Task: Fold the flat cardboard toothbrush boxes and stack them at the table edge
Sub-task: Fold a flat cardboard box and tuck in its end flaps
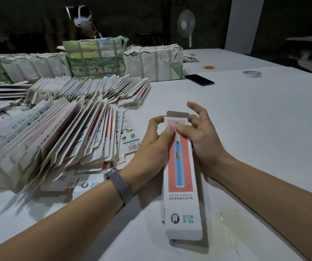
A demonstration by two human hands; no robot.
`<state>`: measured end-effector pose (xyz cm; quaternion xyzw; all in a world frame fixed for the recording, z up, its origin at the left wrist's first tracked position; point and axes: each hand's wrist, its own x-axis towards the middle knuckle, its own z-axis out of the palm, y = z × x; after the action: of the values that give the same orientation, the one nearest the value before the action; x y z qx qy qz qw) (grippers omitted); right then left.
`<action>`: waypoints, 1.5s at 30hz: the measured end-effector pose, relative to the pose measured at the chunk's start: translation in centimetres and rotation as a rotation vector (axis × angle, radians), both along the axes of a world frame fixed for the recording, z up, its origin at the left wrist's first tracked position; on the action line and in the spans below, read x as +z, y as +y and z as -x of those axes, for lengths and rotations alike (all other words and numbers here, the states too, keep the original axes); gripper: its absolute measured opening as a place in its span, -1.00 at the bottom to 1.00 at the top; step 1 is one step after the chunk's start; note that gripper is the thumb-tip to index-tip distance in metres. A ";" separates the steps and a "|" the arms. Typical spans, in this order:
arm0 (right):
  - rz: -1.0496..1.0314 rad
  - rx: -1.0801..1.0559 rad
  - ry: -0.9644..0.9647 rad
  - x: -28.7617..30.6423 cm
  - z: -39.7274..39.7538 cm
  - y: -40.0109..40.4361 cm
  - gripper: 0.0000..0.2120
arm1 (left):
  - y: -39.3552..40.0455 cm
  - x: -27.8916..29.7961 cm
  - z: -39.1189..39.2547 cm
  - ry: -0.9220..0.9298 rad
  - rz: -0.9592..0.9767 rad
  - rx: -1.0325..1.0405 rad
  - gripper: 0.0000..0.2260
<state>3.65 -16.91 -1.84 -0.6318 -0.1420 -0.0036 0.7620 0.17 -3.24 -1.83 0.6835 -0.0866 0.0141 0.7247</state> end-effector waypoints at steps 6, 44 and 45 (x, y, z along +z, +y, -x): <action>0.046 -0.030 -0.052 0.1 0.2 -0.2 -0.78 | 0.0 -0.2 -0.3 0.008 0.036 0.023 -0.80; 0.151 -0.043 0.057 1.4 -0.2 -0.4 -0.67 | 0.2 0.1 -0.1 -0.010 -0.118 -0.096 -0.89; 0.153 -0.042 0.060 1.4 -0.2 -0.4 -0.65 | 0.2 0.1 -0.1 -0.010 -0.122 -0.098 -0.89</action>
<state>3.84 -17.29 -0.42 -0.6907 -0.1055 0.0101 0.7153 0.24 -3.08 -1.72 0.7213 -0.1243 -0.0234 0.6810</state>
